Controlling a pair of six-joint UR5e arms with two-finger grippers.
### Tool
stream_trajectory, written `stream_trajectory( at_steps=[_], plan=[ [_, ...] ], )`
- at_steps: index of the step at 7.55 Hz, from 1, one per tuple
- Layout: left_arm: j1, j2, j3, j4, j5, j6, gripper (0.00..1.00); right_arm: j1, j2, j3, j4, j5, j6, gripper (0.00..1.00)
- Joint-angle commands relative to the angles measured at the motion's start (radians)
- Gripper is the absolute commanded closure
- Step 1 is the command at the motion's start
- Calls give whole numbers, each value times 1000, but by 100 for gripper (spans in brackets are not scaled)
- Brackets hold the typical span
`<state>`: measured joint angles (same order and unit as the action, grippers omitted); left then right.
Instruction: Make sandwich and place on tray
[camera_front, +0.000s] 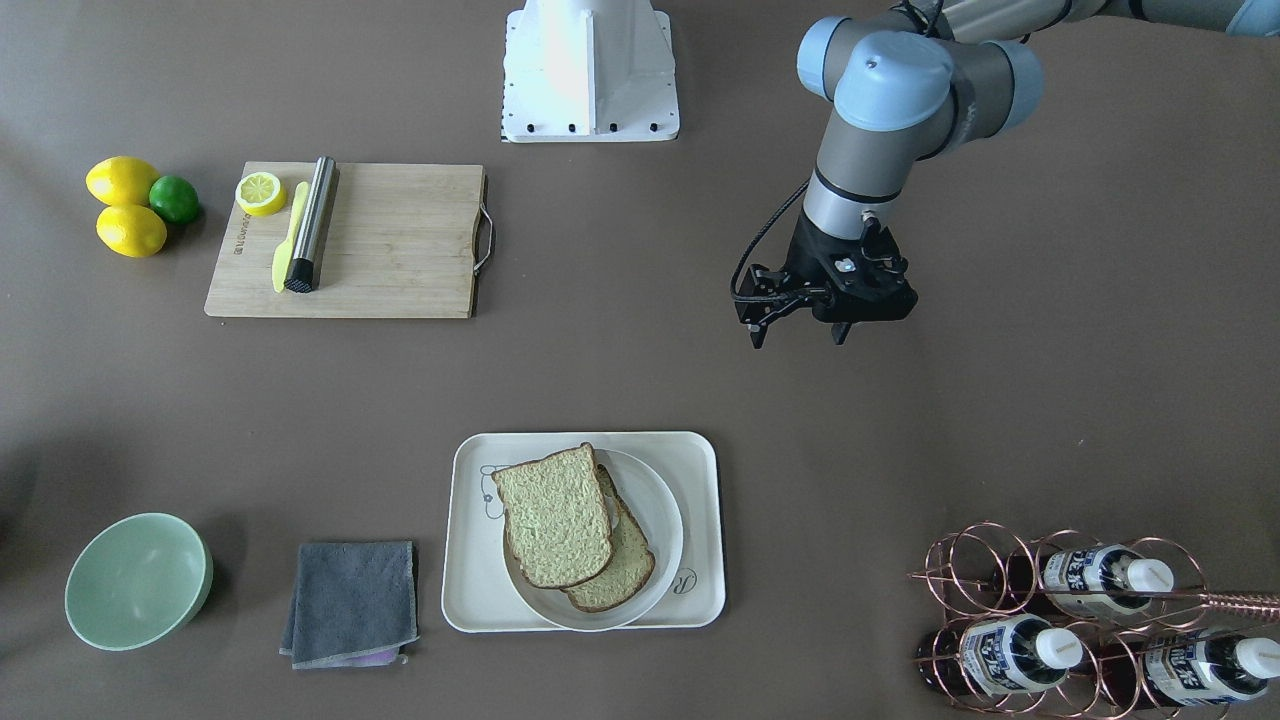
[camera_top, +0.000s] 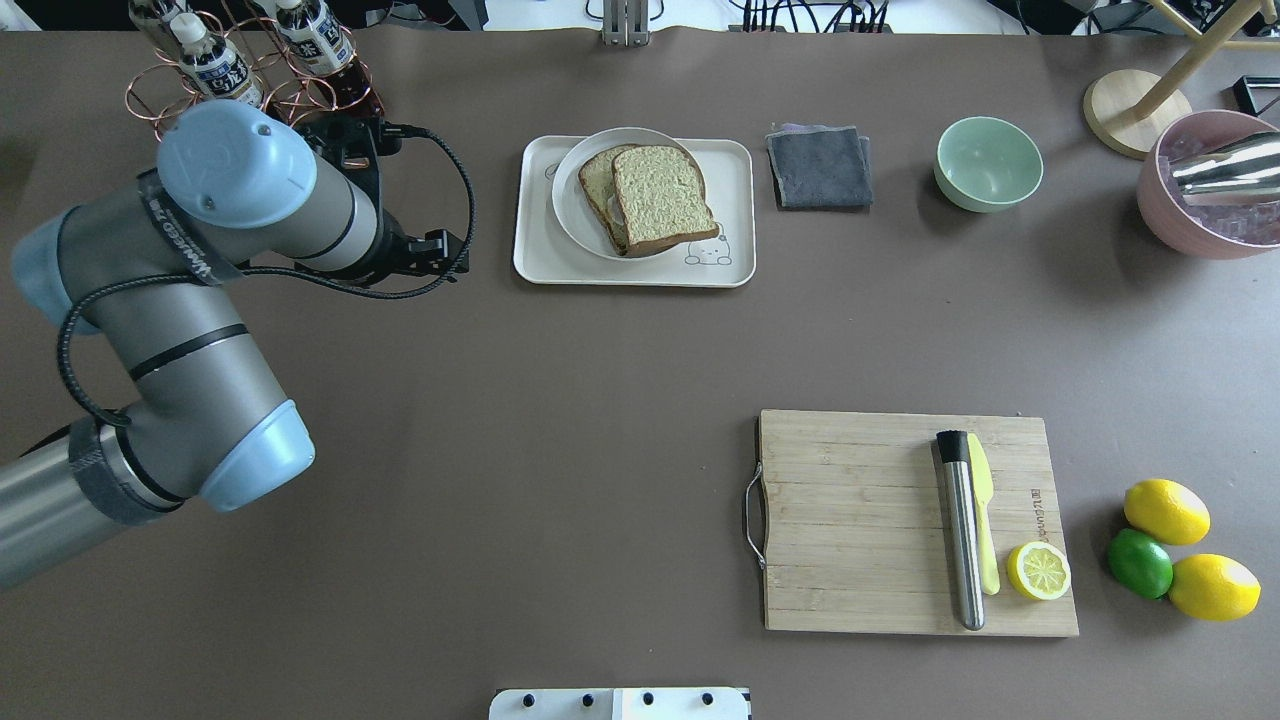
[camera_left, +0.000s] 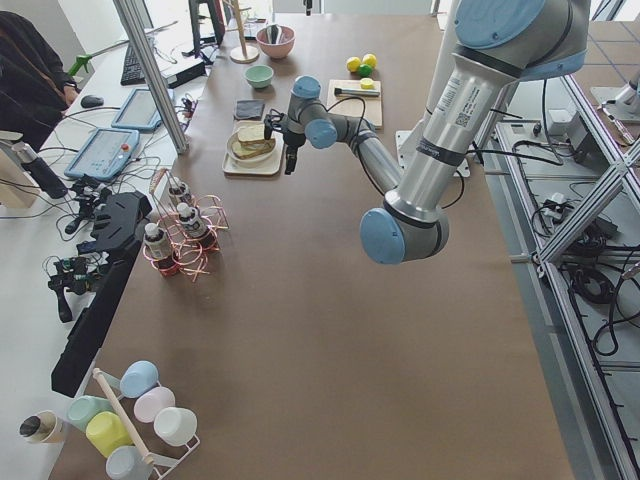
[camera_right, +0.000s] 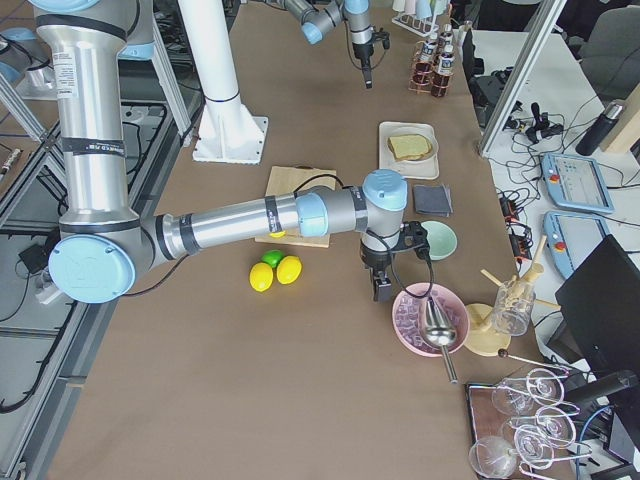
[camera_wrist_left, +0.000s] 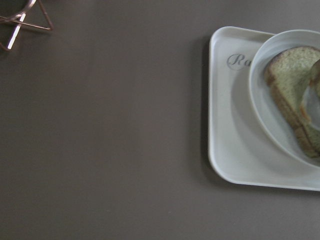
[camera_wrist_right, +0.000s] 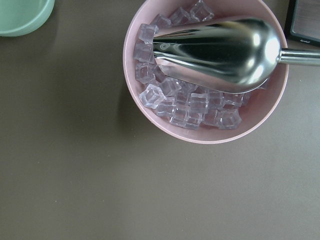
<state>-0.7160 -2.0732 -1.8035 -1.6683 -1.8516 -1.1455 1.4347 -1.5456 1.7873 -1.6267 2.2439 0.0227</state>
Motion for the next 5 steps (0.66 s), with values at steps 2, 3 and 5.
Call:
stream_trajectory(
  at_steps=[2,3,5],
  plan=[
    [-170,168,-168,168,-75,139,2,18,-19,-6,1,20,-6,0],
    [-177,210,-165,142,-98,224,2,42,-21,-5,1,34,-13,0],
    [-328,399,-145,-61,-109,521,2,47,-28,-5,2,36,-17,0]
  ],
)
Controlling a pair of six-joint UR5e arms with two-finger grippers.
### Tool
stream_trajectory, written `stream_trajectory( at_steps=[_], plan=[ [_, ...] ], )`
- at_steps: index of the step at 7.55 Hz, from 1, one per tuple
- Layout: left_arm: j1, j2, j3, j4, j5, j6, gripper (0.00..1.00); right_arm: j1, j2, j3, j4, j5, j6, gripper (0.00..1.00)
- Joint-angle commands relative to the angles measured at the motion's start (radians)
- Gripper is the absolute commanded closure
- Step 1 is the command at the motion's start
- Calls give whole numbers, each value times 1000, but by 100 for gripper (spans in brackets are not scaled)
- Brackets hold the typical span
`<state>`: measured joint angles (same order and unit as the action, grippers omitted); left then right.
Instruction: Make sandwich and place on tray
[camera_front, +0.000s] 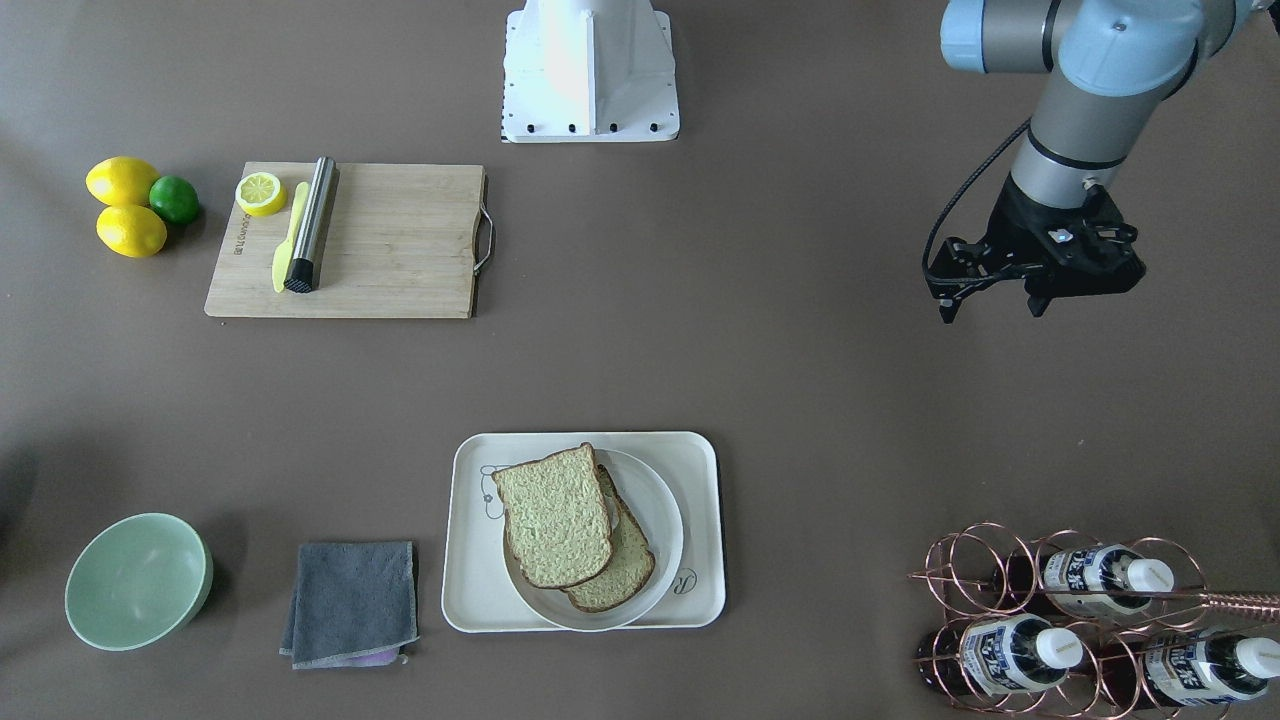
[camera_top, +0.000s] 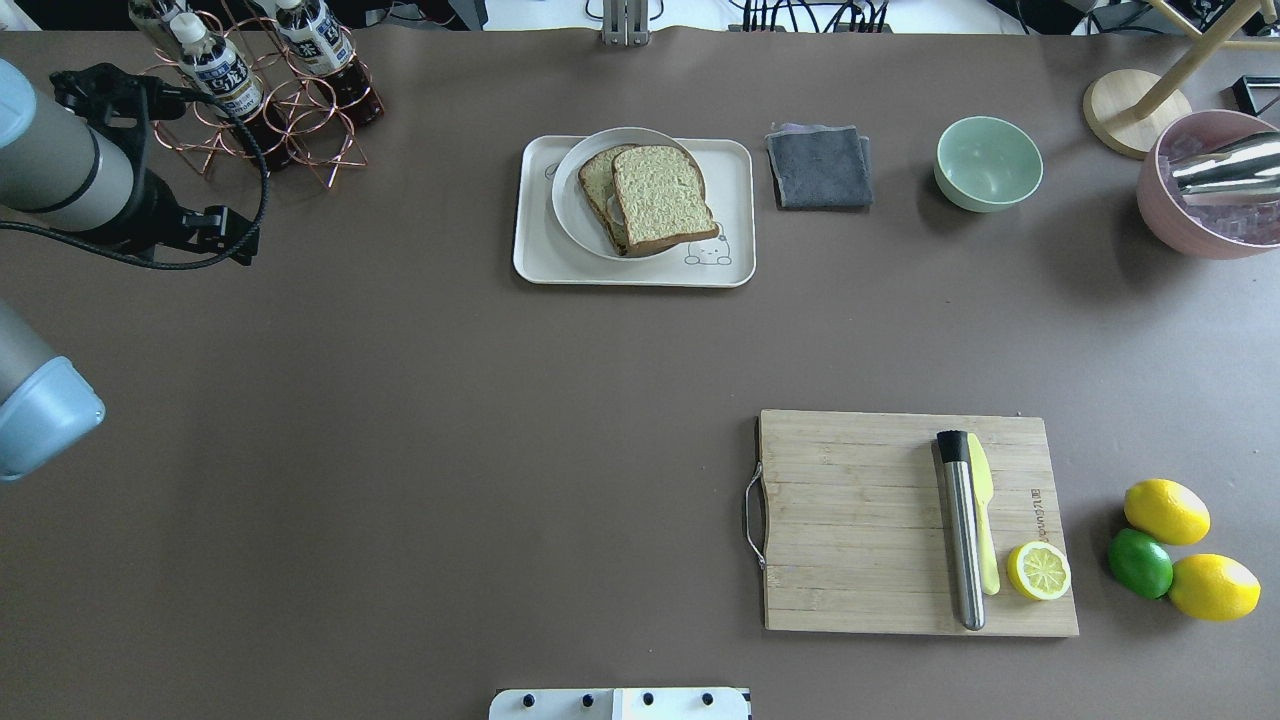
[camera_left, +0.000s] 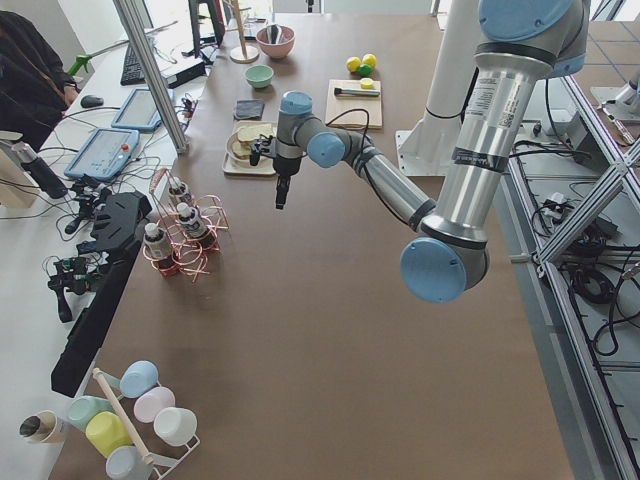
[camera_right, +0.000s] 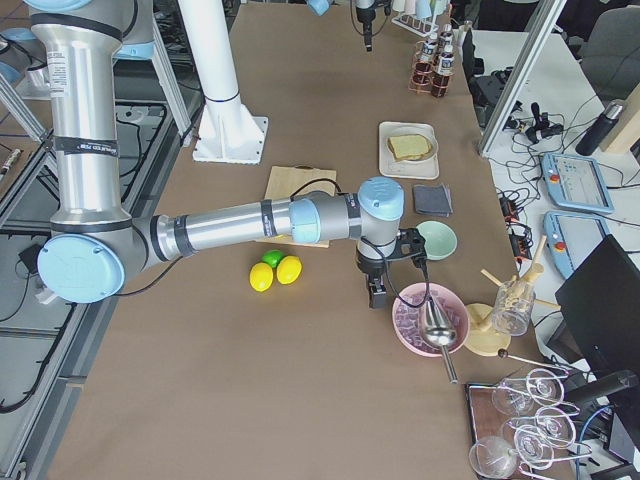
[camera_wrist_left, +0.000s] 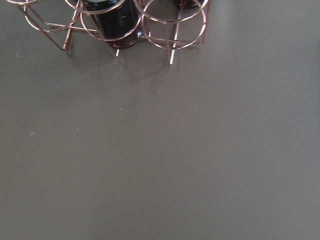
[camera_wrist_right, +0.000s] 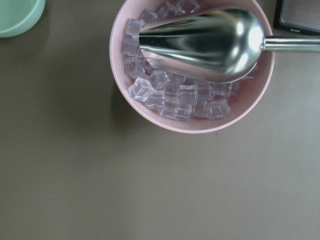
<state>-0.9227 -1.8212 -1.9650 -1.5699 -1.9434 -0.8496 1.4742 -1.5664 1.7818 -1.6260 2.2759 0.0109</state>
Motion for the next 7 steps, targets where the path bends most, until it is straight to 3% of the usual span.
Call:
stream_trajectory(
  at_steps=[1,3,7],
  plan=[
    [-184,249,64,-309,-19,360,2,12,-23,13,2,13,-11,0],
    [-331,321,185,-392,-177,391,2,17,-52,4,2,33,-20,0],
    [-389,375,257,-381,-200,399,2,17,-76,-1,2,31,-52,0]
  ],
)
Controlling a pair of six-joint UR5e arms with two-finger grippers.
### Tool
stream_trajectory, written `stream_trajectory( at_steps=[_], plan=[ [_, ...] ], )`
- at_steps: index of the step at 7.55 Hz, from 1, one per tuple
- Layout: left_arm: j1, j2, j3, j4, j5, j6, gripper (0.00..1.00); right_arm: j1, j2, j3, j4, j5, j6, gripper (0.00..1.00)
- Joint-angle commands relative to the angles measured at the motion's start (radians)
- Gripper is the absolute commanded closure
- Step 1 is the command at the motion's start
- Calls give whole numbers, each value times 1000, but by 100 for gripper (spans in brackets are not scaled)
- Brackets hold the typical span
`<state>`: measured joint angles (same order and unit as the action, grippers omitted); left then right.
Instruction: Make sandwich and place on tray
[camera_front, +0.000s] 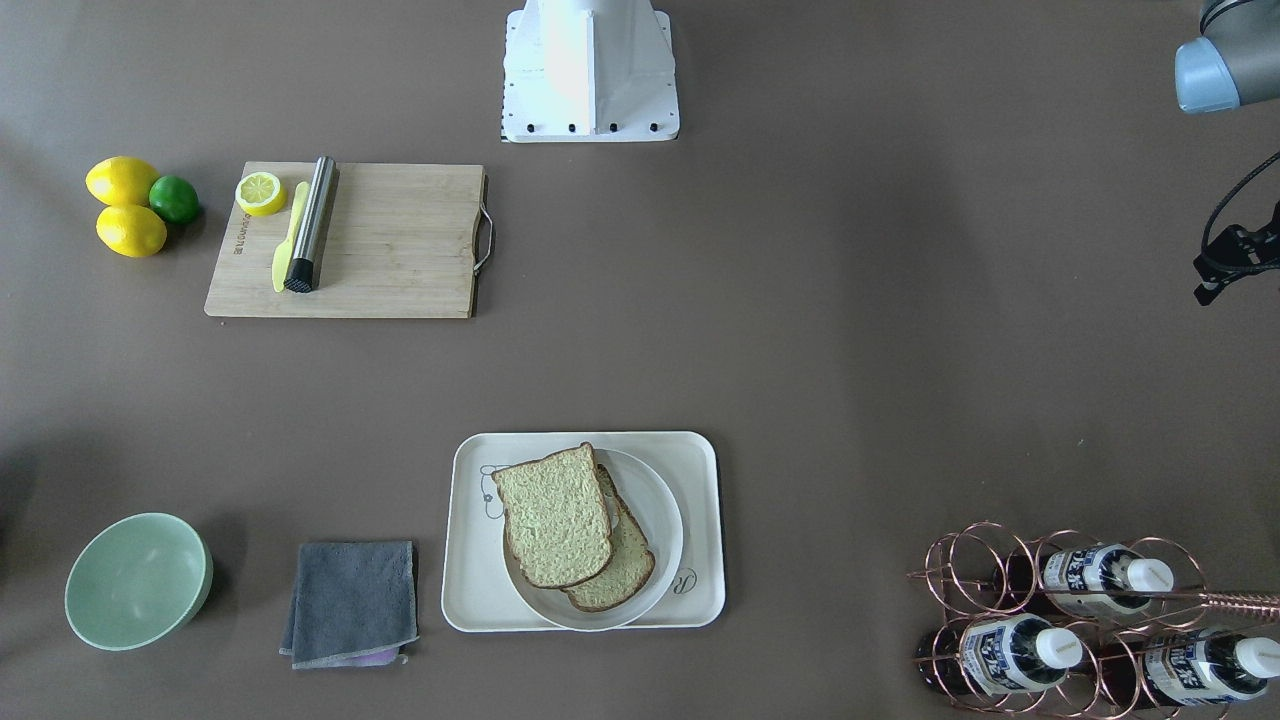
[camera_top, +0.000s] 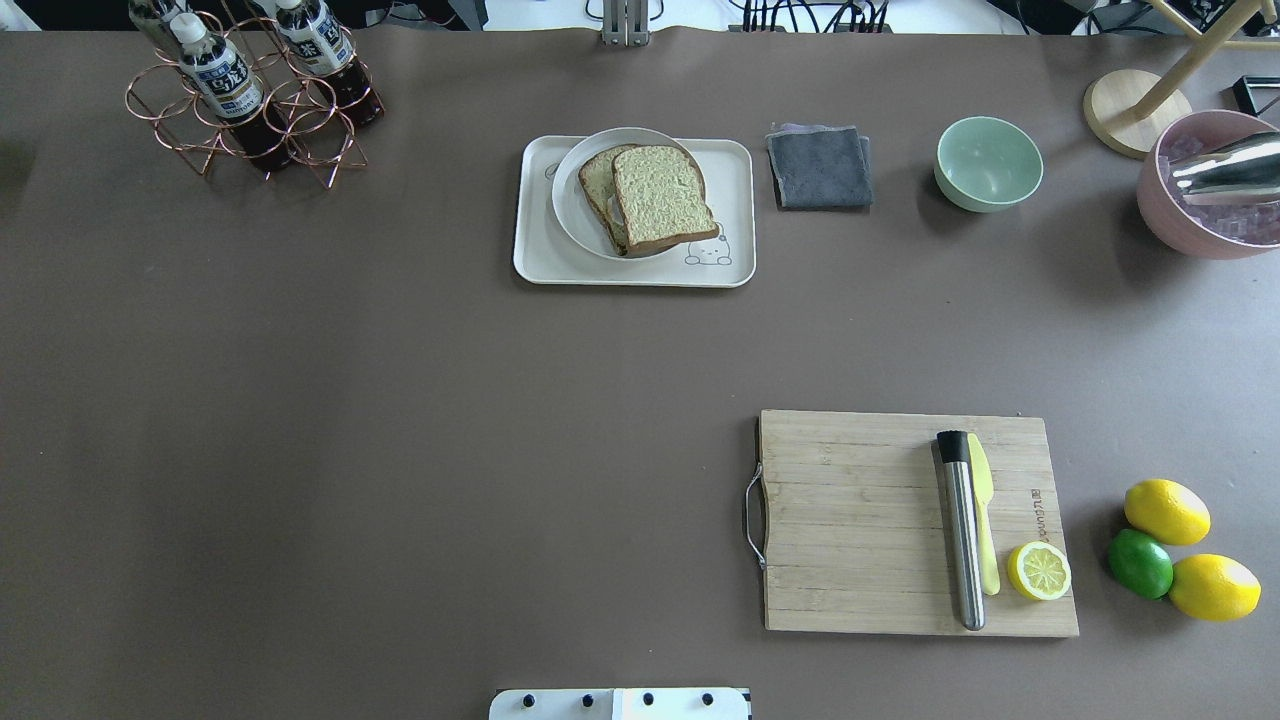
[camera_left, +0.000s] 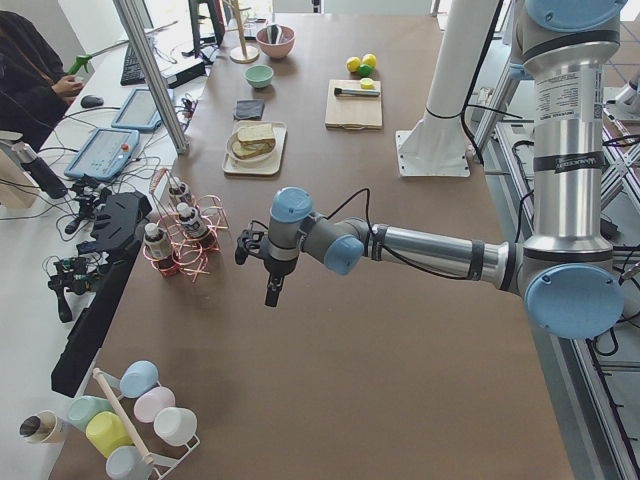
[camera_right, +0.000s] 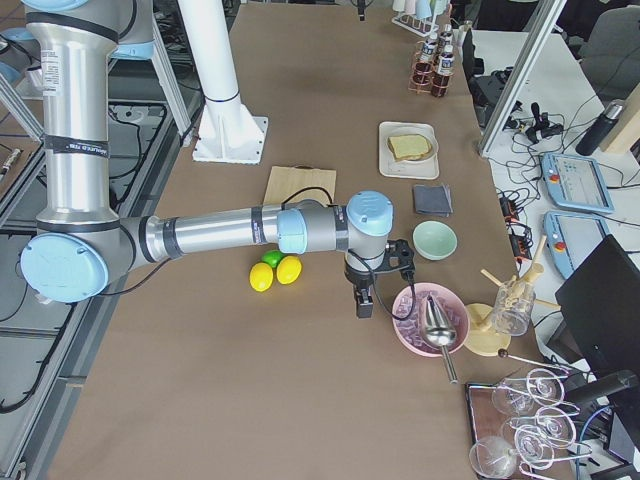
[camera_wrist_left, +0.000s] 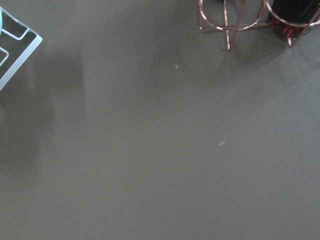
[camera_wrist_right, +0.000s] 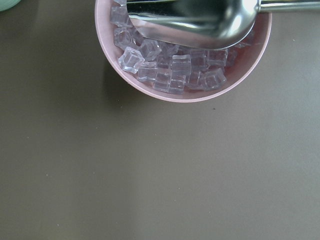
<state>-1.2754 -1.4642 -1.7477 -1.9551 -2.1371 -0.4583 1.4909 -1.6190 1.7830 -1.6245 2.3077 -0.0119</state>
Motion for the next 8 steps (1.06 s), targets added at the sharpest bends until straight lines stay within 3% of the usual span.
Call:
stream_trajectory(
  at_steps=[1,2,3,8],
  plan=[
    [-88,15,50,33,-23,155,2,0,-38,-8,0,-1,-36,0],
    [-164,-13,57,153,-71,340,2,3,-45,-16,0,-2,-37,0],
    [-198,-49,53,248,-78,363,2,11,-44,-28,0,-5,-40,0],
    [-211,-54,60,248,-144,359,2,19,-24,-76,0,1,-31,0]
  ],
)
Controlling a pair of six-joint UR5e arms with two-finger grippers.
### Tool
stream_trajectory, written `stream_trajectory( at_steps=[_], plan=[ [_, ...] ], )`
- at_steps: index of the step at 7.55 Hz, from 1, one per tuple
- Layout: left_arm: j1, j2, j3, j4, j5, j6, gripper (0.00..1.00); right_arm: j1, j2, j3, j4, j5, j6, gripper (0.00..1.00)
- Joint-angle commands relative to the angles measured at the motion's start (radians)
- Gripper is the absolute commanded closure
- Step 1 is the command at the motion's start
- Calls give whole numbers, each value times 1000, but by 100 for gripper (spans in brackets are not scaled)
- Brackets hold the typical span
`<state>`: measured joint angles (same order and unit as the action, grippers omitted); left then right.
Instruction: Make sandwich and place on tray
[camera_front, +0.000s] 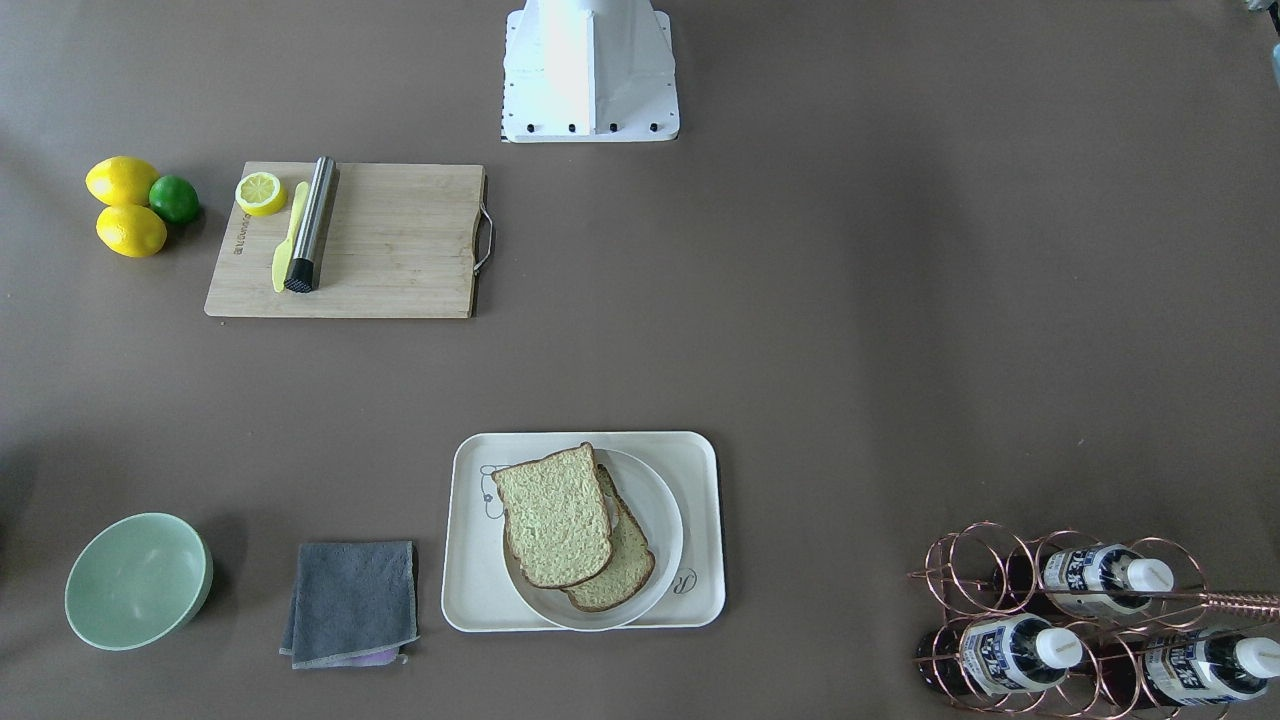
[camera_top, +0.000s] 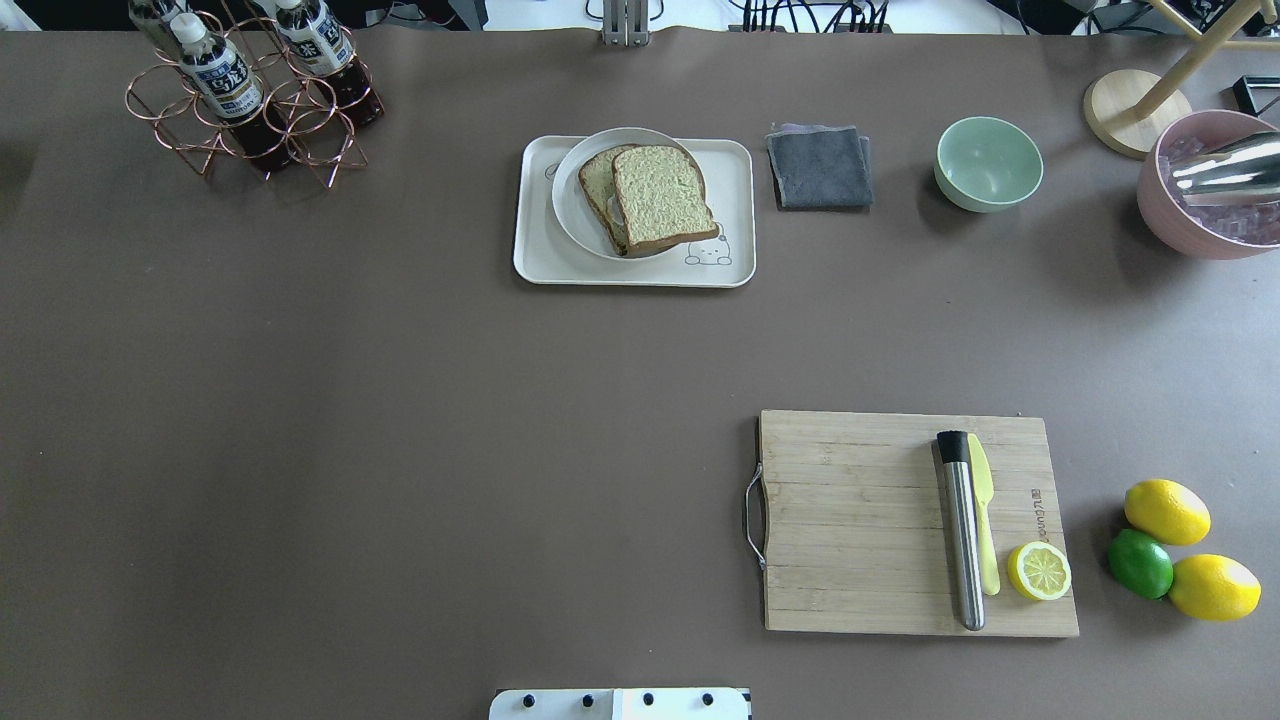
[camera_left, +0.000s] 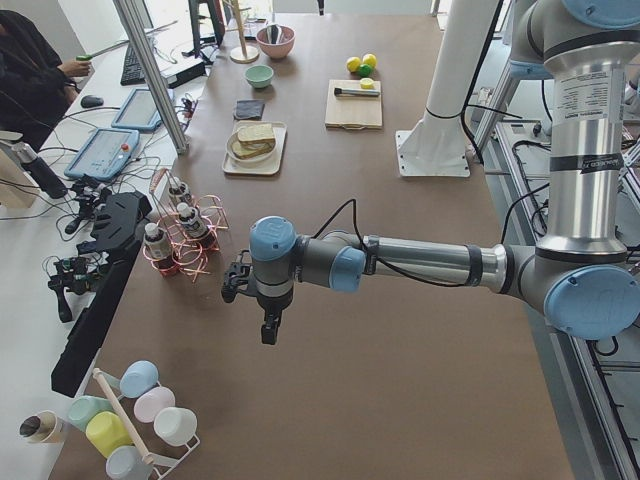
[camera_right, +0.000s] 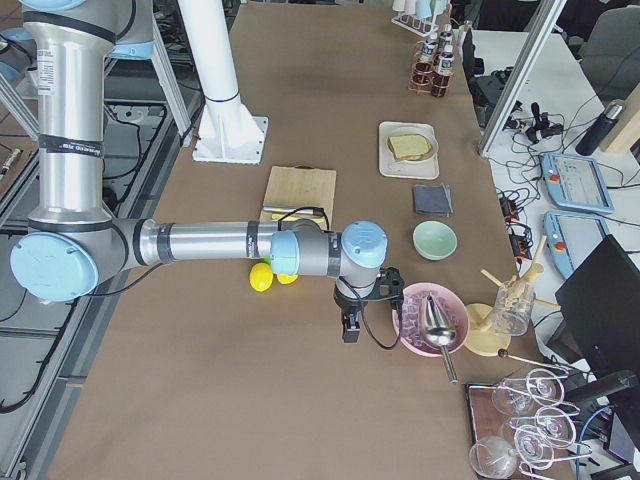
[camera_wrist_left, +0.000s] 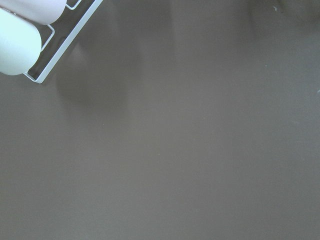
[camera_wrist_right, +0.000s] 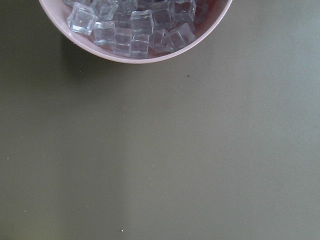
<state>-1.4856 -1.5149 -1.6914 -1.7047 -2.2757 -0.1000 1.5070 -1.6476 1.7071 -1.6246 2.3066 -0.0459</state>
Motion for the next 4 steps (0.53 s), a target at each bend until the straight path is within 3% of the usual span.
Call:
stream_trajectory(
  at_steps=[1,4],
  plan=[
    [-1,-5,6,-4,-5,0,2,5,11,0,0,2,3,0],
    [1,-28,19,0,-5,0,2,13,26,-3,0,4,4,0]
  ],
)
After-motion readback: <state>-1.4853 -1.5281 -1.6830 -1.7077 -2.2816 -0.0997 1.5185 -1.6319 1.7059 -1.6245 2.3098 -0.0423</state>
